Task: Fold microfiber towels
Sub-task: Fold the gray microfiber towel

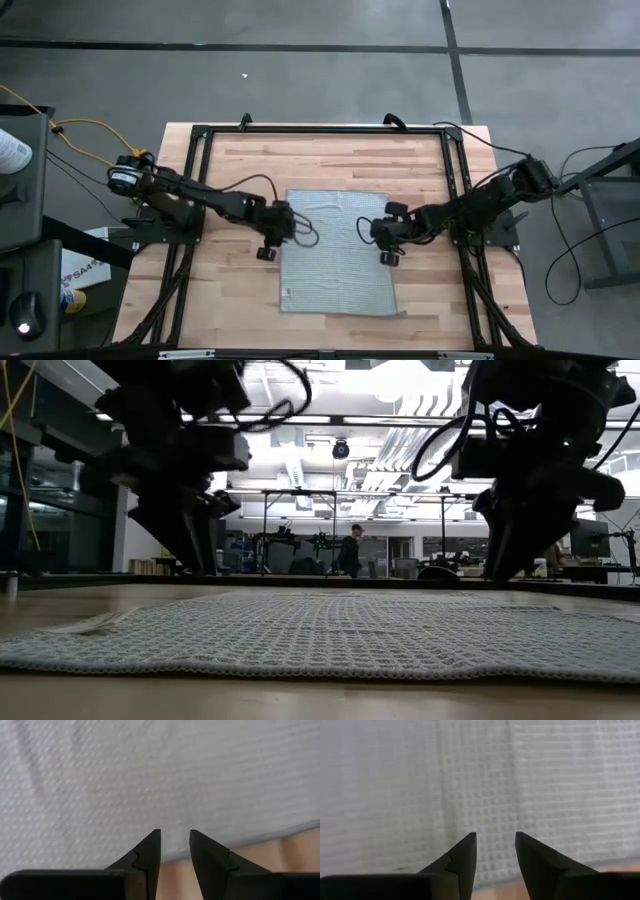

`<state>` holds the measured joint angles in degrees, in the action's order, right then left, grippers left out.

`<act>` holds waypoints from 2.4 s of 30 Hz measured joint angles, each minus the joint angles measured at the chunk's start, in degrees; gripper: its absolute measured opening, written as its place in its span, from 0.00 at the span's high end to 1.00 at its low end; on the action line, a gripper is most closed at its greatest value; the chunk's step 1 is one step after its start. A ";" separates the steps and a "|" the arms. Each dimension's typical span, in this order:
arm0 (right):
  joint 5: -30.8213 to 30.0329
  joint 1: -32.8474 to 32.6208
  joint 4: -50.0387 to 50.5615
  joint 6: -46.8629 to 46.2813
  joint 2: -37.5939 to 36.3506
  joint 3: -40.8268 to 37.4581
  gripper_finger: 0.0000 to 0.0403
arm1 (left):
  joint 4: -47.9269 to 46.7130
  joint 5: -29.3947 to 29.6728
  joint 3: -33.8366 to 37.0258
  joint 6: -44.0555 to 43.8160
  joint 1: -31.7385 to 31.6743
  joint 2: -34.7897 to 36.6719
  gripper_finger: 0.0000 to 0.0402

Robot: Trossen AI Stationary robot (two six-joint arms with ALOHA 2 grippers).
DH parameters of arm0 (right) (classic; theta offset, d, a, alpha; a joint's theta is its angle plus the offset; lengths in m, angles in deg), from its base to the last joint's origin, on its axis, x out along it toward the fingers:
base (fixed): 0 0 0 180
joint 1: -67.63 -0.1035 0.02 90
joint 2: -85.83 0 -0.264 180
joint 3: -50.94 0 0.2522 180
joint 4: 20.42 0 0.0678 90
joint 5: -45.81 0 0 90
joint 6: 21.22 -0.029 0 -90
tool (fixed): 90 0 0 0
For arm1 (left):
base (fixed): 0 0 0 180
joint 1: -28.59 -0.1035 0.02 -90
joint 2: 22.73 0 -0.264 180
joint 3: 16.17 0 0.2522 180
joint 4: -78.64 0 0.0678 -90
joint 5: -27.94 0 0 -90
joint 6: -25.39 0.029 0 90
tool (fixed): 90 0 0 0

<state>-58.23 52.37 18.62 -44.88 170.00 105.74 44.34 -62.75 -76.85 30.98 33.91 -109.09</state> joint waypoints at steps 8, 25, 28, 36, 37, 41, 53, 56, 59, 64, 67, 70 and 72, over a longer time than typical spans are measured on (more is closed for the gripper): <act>-4.06 5.98 6.26 -2.93 -2.07 -0.02 0.68 | 2.21 -7.99 0.00 7.26 -12.50 0.28 0.75; 9.38 30.27 5.37 11.38 -4.39 -0.02 0.68 | 1.96 -27.88 0.00 13.61 -36.71 0.28 0.75; 15.53 35.50 4.17 13.72 -4.36 -0.02 0.68 | 1.97 -30.51 0.00 14.16 -39.47 0.28 0.75; 27.94 47.04 3.96 17.71 -4.36 -0.02 0.68 | 2.54 -36.41 0.00 15.23 -43.70 -2.18 0.75; 29.00 48.16 4.15 17.82 -4.36 -0.02 0.68 | 2.84 -36.42 0.00 15.26 -43.78 -2.86 0.75; 31.42 50.85 4.09 19.11 -4.30 -0.02 0.68 | 4.19 -36.75 0.00 15.23 -43.95 -5.43 0.75; 32.22 51.89 4.44 21.86 -3.53 -0.04 0.68 | 6.10 -37.61 0.00 15.18 -43.95 -9.62 0.75; 32.34 52.84 4.39 22.04 -2.35 -0.04 0.68 | 6.11 -36.40 0.00 14.87 -43.95 -9.75 0.75; 32.93 53.61 4.29 22.38 -0.78 -0.04 0.68 | 6.11 -36.03 0.00 13.80 -43.95 -9.77 0.75; 34.60 54.07 3.47 23.65 2.32 -0.04 0.68 | 6.06 -36.02 0.00 13.44 -43.95 -9.77 0.75; 35.53 54.05 2.27 23.99 4.70 -0.04 0.68 | 5.89 -36.02 0.00 13.23 -43.95 -9.77 0.75; 36.84 54.08 0.88 25.01 6.59 -0.02 0.68 | 5.86 -36.01 0.00 12.60 -43.95 -9.79 0.75; 38.05 54.19 0.37 25.26 7.39 0.07 0.68 | 5.75 -36.00 0.00 12.57 -43.95 -9.79 0.75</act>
<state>-20.18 106.56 18.99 -19.62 177.40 105.80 50.09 -98.75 -76.85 43.54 -10.04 -118.89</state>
